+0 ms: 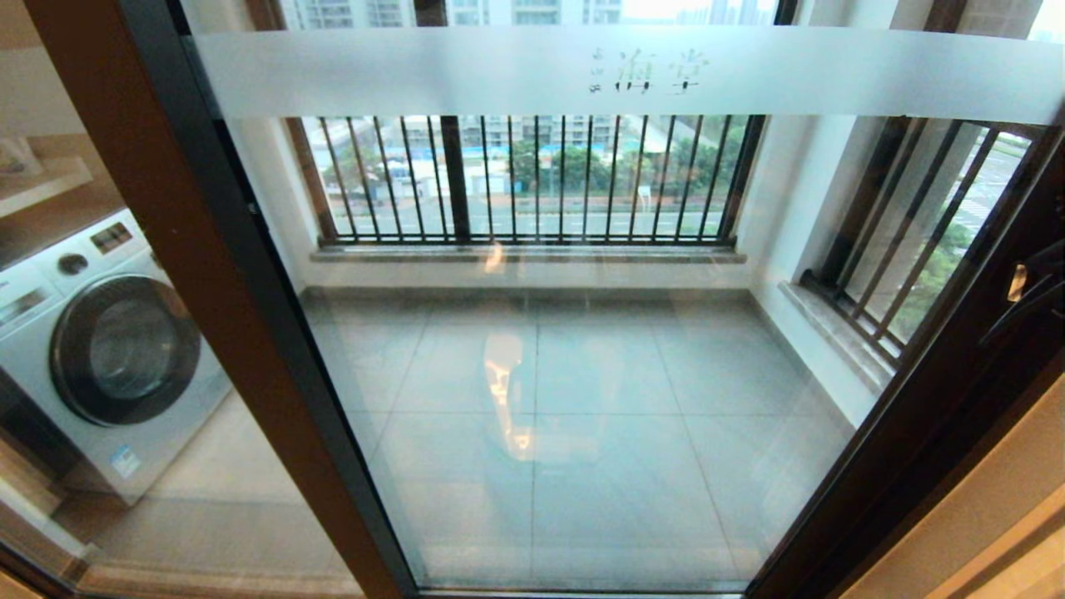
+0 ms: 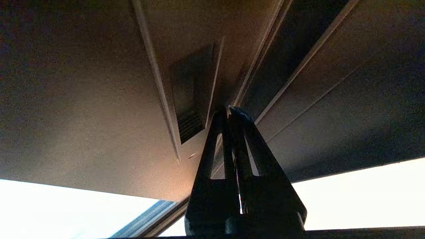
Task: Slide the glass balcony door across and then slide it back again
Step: Close the slid door
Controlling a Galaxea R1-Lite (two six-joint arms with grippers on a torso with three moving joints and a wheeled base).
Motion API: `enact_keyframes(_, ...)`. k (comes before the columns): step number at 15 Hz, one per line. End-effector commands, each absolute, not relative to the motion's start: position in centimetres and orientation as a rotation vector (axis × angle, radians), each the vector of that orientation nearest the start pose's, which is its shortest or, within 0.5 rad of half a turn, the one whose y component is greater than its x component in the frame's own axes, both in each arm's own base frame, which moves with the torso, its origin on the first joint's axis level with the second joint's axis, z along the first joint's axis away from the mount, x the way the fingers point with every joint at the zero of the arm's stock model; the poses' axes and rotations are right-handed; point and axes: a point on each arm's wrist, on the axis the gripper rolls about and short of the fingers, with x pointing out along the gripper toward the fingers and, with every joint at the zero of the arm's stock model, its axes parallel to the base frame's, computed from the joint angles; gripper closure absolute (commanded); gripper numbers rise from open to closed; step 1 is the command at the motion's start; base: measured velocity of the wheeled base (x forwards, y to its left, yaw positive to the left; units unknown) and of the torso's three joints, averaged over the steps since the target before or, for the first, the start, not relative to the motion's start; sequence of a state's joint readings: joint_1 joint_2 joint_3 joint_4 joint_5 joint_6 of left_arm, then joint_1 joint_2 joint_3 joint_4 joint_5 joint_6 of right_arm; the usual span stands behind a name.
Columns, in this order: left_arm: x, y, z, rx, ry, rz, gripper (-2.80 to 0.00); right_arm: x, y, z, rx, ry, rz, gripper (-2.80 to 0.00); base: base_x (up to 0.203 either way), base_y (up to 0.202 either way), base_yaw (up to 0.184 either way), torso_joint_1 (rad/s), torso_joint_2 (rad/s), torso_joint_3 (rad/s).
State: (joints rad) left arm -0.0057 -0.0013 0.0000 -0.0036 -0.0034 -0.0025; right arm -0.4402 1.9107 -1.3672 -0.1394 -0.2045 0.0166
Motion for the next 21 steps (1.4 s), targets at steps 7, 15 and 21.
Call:
enact_keyframes(7, -2.3, 0.0, 7.5, -0.003, -0.002, -0.009, 0.0, 33.1, -16.2, 23.1, 0.059, 0.371, -0.645, 0.0, 0.0, 0.0, 0.0, 0.0, 0.0, 0.0)
enact_keyframes(15, -2.3, 0.0, 7.5, -0.003, -0.002, -0.009, 0.0, 31.6, -15.4, 24.0, 0.07, 0.354, -0.568, 0.0, 0.0, 0.0, 0.0, 0.0, 0.0, 0.0)
enact_keyframes(21, -2.3, 0.0, 7.6, -0.003, -0.003, -0.009, 0.0, 34.0, -17.0, 22.3, 0.108, 0.373, -0.557, 0.0, 0.0, 0.0, 0.0, 0.0, 0.0, 0.0)
